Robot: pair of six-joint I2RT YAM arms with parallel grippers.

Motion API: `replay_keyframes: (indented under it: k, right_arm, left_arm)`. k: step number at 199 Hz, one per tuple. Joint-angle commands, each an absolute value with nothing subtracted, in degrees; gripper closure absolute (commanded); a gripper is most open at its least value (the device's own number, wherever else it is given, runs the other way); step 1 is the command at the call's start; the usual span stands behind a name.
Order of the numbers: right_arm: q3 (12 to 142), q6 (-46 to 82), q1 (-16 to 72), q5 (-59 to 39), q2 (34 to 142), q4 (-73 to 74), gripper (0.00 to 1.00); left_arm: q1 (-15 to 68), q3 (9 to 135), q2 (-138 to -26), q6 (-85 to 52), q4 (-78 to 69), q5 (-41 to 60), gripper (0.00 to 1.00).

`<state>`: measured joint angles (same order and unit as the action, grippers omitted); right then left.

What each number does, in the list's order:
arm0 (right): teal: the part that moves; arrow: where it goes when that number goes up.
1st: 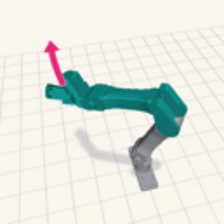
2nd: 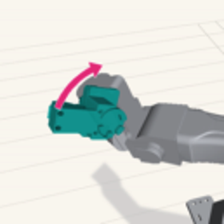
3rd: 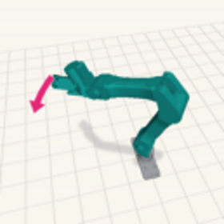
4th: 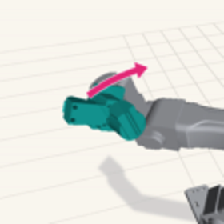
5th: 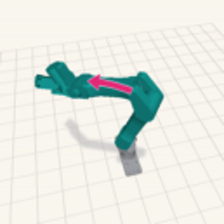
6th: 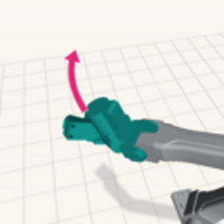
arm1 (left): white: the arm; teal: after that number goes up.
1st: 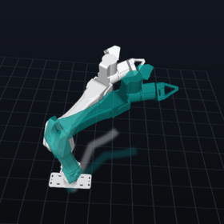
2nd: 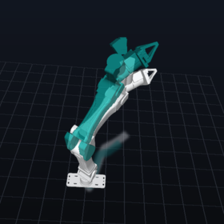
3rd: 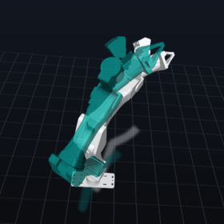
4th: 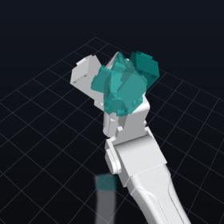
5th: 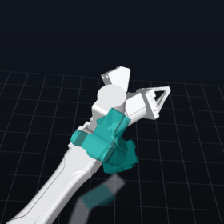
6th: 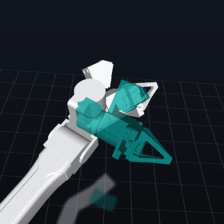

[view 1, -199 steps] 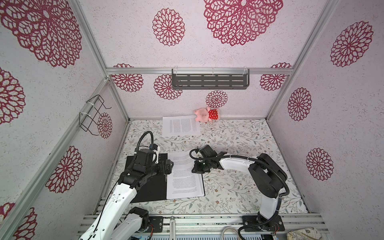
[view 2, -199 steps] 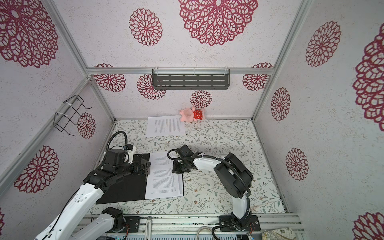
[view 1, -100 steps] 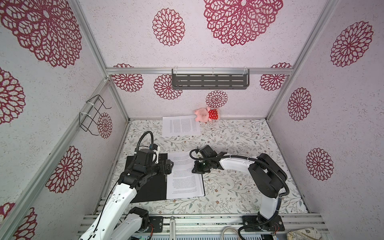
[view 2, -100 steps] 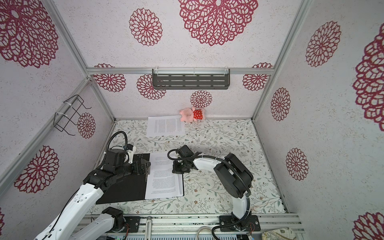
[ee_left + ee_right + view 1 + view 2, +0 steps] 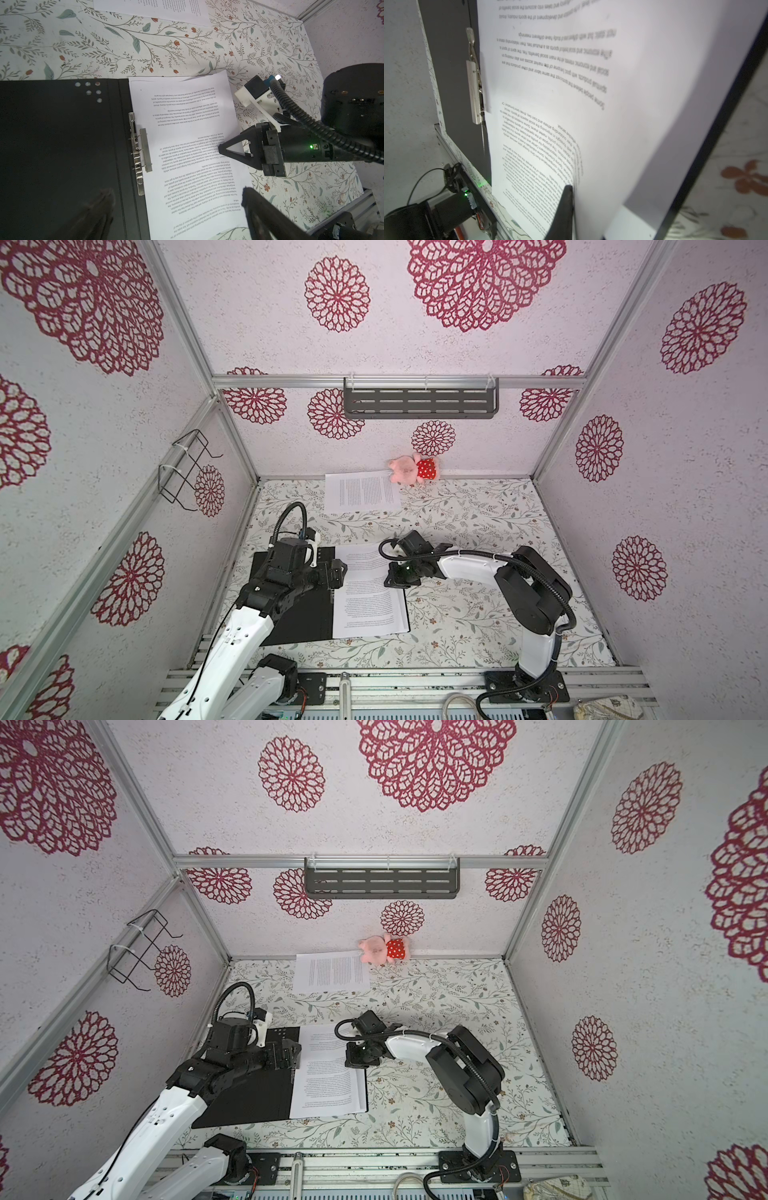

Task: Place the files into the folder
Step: 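Hold the sheet edge against the clip with the right gripper, then open the right gripper and draw it back while left gripper reaches forward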

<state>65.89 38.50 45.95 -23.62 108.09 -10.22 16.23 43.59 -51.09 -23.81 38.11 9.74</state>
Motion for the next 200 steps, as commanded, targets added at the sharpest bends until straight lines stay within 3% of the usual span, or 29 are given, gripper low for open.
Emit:
replay_keyframes:
  k: [1, 34, 163, 200]
  right_arm:
    - [67.7, 37.9, 46.3, -22.2, 107.0, -11.4, 0.8]
    - [67.4, 37.6, 46.2, -21.3, 105.1, -11.8, 0.63]
    - [68.8, 31.5, 40.0, -15.2, 98.2, -20.0, 0.35]
    - [67.1, 29.2, 34.4, -8.5, 93.1, -21.0, 0.12]
  left_arm:
    - [15.9, 43.6, -51.0, -23.5, 37.5, 10.0, 0.01]
    - [15.8, 43.5, -51.0, -24.2, 37.2, 10.0, 0.01]
    - [15.8, 45.7, -51.9, -26.3, 38.3, 8.8, 0.01]
    - [15.6, 48.1, -55.9, -28.2, 36.1, 8.3, 0.01]
